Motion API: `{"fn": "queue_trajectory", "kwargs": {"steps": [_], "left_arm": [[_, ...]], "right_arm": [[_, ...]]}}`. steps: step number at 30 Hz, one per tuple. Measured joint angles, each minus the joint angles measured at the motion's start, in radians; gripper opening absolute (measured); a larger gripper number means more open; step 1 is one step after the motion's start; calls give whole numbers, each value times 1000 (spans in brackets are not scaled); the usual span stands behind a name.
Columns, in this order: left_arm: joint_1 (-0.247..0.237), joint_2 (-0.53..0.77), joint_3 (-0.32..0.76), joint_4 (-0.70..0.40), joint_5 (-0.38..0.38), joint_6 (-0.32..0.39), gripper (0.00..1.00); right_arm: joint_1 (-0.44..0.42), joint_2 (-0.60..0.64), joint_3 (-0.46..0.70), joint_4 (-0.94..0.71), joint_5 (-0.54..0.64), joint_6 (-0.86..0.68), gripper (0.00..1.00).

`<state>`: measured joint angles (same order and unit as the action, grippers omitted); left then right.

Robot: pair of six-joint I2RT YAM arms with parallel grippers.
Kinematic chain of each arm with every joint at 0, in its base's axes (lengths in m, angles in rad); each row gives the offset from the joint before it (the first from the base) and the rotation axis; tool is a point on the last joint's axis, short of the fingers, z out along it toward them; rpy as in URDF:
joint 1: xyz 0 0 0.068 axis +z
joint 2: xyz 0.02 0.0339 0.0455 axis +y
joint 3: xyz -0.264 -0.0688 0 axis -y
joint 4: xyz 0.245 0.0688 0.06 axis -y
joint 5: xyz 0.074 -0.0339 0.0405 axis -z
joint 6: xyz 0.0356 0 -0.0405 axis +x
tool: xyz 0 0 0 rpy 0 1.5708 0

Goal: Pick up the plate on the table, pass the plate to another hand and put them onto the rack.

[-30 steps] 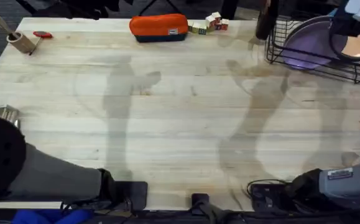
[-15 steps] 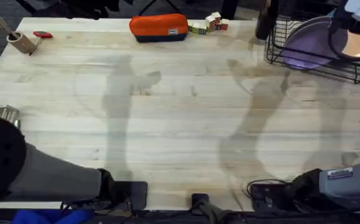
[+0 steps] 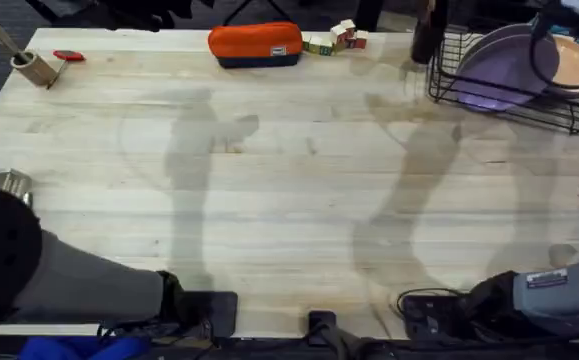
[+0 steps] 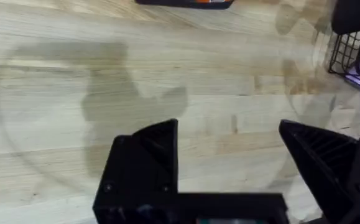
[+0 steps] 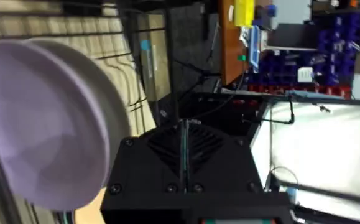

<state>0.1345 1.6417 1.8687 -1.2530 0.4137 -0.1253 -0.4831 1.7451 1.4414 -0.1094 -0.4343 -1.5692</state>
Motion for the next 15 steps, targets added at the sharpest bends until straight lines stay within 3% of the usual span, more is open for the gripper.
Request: {"fn": "queue_trajectory", "kwargs": {"steps": [4, 12, 15], "left_arm": [[0, 0, 0, 0, 0, -2, 995], [0, 0, 0, 0, 0, -3, 993], [0, 0, 0, 4, 0, -3, 995]], "right_arm": [[-4, -1, 0, 61, 0, 120, 44], [-28, -50, 0, 68, 0, 467, 313], [-31, -90, 0, 36, 0, 612, 361]]}}
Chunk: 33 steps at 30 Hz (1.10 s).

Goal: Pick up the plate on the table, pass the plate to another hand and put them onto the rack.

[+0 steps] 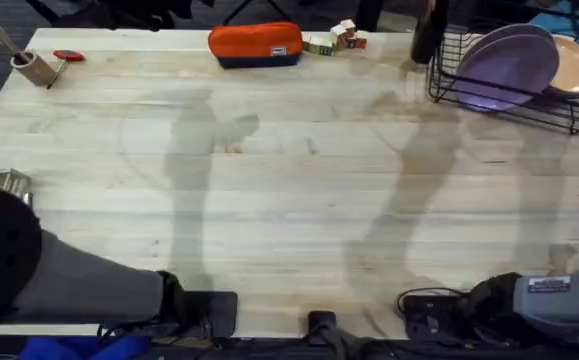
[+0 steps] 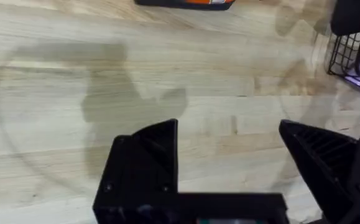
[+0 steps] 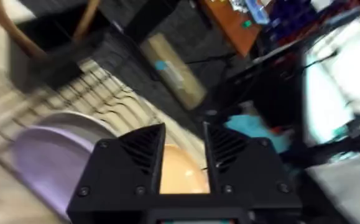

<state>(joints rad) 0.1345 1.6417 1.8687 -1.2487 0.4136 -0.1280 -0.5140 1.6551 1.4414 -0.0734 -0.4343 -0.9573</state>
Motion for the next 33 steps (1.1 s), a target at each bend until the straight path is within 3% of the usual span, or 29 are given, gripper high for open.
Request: {"fn": "queue_trajectory", "kwargs": {"steps": [5, 7, 8, 10, 19, 25, 33], "left_arm": [[0, 0, 0, 8, -4, 0, 995], [0, 0, 0, 8, -18, 0, 995], [0, 0, 0, 8, -27, 0, 995], [0, 0, 0, 8, -46, 0, 993], [0, 0, 0, 12, -97, 1, 995], [0, 0, 0, 18, -102, 16, 995], [0, -51, 0, 18, -135, 38, 995]], "right_arm": [[3, -70, 0, -158, 0, 165, 574], [5, -97, 0, -231, 0, 202, 733], [7, -113, 0, -273, 0, 214, 883], [10, -144, 0, -344, 0, 229, 985], [14, -280, 0, -601, 0, 369, 995], [14, -357, 0, -707, 0, 499, 995], [14, -426, 0, -811, 0, 554, 995]]}}
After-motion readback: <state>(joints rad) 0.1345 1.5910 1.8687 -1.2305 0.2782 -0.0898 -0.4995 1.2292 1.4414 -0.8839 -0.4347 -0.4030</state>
